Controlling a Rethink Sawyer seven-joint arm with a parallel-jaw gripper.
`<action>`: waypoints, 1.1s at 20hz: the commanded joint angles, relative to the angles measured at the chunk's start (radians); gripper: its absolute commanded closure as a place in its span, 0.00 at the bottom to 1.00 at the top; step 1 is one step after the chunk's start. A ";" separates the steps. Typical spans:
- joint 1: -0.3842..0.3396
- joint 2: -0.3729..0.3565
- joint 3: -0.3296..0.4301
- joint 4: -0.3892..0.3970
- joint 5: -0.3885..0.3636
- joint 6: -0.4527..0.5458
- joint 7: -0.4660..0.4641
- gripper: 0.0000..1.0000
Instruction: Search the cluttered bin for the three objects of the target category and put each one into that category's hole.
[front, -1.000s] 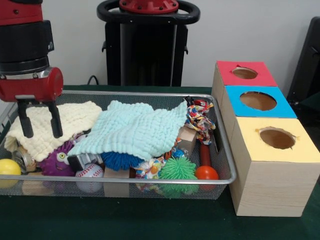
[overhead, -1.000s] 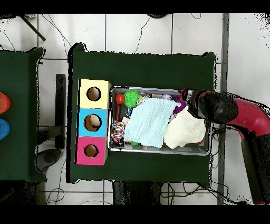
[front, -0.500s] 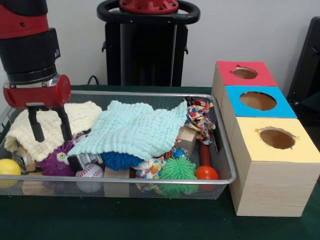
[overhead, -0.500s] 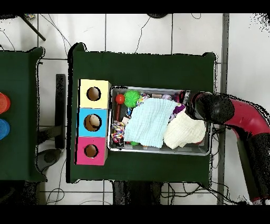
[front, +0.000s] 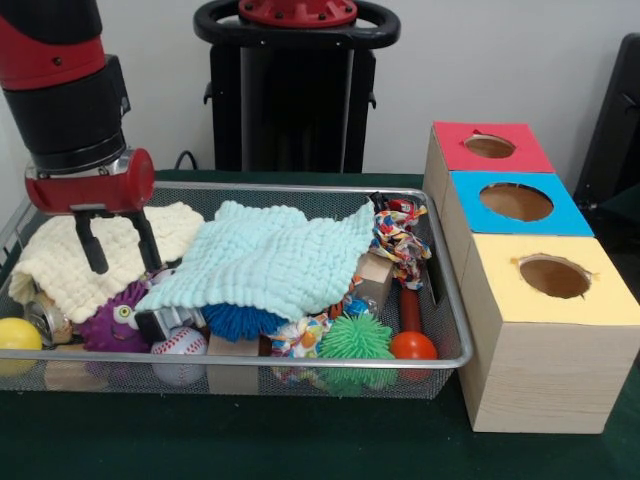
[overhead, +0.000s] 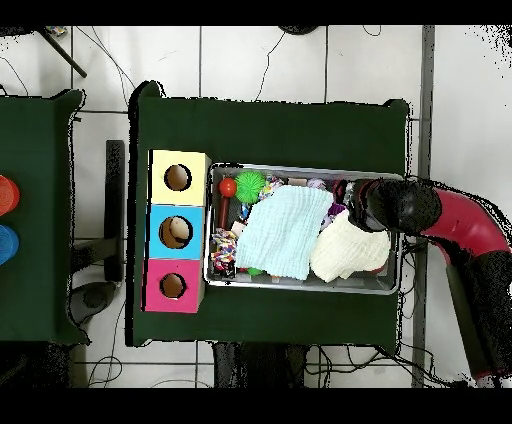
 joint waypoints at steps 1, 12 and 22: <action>-0.010 0.021 -0.012 0.041 -0.042 0.161 -0.215 0.00; -0.075 0.032 0.001 0.052 -0.064 0.148 -0.259 0.00; -0.109 0.039 0.022 0.021 -0.083 0.148 -0.308 0.00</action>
